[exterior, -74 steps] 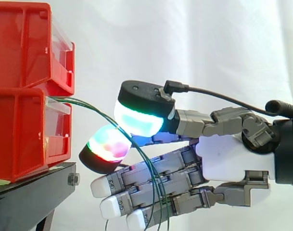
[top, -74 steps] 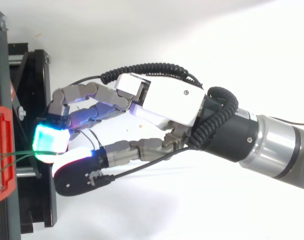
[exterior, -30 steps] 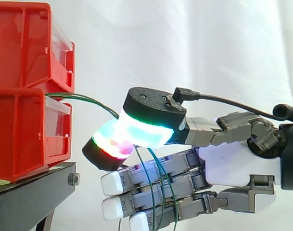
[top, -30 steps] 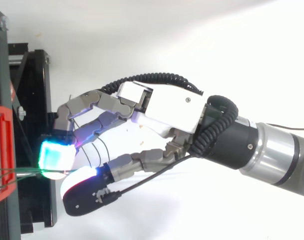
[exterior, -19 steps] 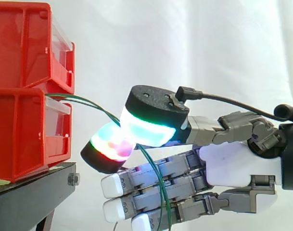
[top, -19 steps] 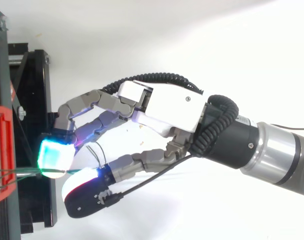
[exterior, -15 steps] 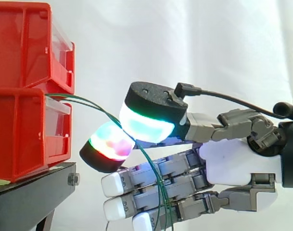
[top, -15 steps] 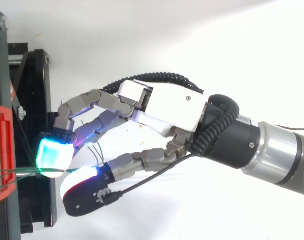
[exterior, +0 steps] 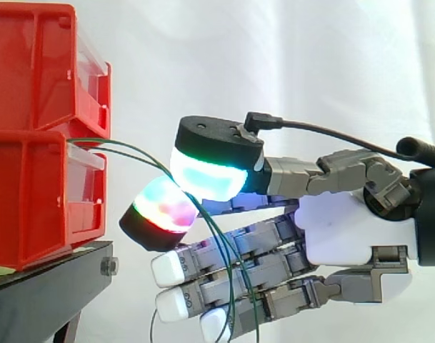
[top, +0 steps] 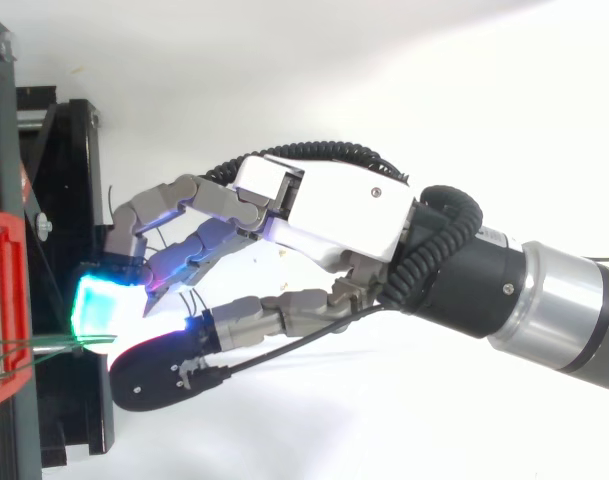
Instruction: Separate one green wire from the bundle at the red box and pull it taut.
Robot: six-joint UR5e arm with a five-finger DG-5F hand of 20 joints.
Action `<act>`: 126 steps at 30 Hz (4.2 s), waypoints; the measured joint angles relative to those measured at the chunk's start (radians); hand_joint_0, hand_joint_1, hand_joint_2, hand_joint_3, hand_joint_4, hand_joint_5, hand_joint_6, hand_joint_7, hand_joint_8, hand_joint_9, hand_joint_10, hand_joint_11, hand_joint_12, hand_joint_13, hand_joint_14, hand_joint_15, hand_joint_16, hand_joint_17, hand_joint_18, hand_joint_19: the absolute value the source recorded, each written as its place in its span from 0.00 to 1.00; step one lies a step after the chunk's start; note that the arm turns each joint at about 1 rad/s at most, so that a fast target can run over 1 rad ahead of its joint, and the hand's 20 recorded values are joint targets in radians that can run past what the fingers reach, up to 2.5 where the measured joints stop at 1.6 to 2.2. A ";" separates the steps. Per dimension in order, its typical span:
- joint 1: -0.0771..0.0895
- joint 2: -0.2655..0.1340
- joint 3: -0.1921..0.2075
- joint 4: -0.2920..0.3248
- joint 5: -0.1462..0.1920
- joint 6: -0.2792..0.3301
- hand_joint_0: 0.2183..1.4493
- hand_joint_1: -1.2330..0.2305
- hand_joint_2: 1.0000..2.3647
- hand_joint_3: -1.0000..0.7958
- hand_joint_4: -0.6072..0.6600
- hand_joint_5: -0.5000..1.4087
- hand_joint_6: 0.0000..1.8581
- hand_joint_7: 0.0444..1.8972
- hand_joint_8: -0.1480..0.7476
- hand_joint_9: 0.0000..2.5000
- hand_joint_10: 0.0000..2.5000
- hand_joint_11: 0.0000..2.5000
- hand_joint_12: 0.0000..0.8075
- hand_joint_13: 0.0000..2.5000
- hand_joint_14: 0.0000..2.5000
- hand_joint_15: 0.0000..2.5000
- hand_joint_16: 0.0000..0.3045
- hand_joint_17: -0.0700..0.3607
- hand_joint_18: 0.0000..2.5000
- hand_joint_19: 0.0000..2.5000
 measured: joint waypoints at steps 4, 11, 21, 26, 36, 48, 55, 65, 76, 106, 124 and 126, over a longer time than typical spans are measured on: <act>0.002 0.000 0.001 -0.006 0.000 0.005 0.30 0.37 0.00 0.28 0.55 0.19 0.46 0.48 0.45 0.38 0.01 0.20 0.40 0.32 0.01 0.18 0.15 0.40 0.29 0.24; 0.003 0.000 0.001 -0.013 0.000 0.006 0.25 0.46 0.00 0.28 0.55 0.20 0.46 0.48 0.47 0.41 0.01 0.20 0.43 0.33 0.01 0.18 0.16 0.42 0.30 0.25; 0.003 -0.001 0.000 -0.019 0.000 0.006 0.22 0.32 0.00 0.28 0.58 0.18 0.46 0.45 0.47 0.44 0.01 0.28 0.44 0.35 0.01 0.20 0.17 0.44 0.31 0.24; 0.005 -0.001 0.000 -0.019 0.001 0.007 0.24 0.30 0.00 0.28 0.58 0.18 0.46 0.45 0.48 0.47 0.01 0.37 0.43 0.40 0.01 0.28 0.16 0.42 0.31 0.24; 0.009 -0.001 -0.001 -0.028 0.000 0.018 0.25 0.30 0.00 0.28 0.58 0.17 0.47 0.43 0.48 0.49 0.01 0.48 0.43 0.46 0.01 0.40 0.16 0.42 0.31 0.25; 0.014 0.000 -0.001 -0.032 0.000 0.043 0.31 0.38 0.00 0.28 0.56 0.17 0.46 0.44 0.46 0.50 0.01 0.49 0.40 0.48 0.01 0.42 0.16 0.41 0.30 0.27; 0.013 0.003 0.001 -0.047 -0.005 0.072 0.29 0.41 0.00 0.28 0.57 0.17 0.46 0.45 0.46 0.49 0.01 0.48 0.42 0.48 0.01 0.42 0.16 0.42 0.31 0.27; 0.000 0.029 0.004 -0.137 -0.021 0.085 0.30 0.41 0.00 0.30 0.56 0.18 0.46 0.46 0.47 0.49 0.01 0.47 0.42 0.47 0.01 0.41 0.16 0.42 0.31 0.28; -0.012 0.053 0.005 -0.164 -0.021 0.070 0.31 0.40 0.01 0.34 0.55 0.18 0.47 0.46 0.47 0.49 0.01 0.48 0.41 0.47 0.01 0.41 0.16 0.42 0.31 0.28; 0.002 0.064 0.003 -0.156 -0.012 -0.003 0.34 0.33 0.00 0.31 0.55 0.18 0.49 0.47 0.46 0.49 0.01 0.47 0.41 0.48 0.01 0.40 0.16 0.42 0.32 0.28; 0.015 0.063 0.001 -0.155 0.000 0.000 0.41 0.22 0.00 0.28 0.48 0.17 0.51 0.47 0.45 0.47 0.01 0.48 0.40 0.47 0.01 0.39 0.16 0.41 0.32 0.26; 0.015 0.063 0.001 -0.155 0.001 0.000 0.38 0.23 0.00 0.28 0.52 0.17 0.51 0.46 0.45 0.47 0.01 0.48 0.40 0.47 0.01 0.39 0.16 0.41 0.32 0.26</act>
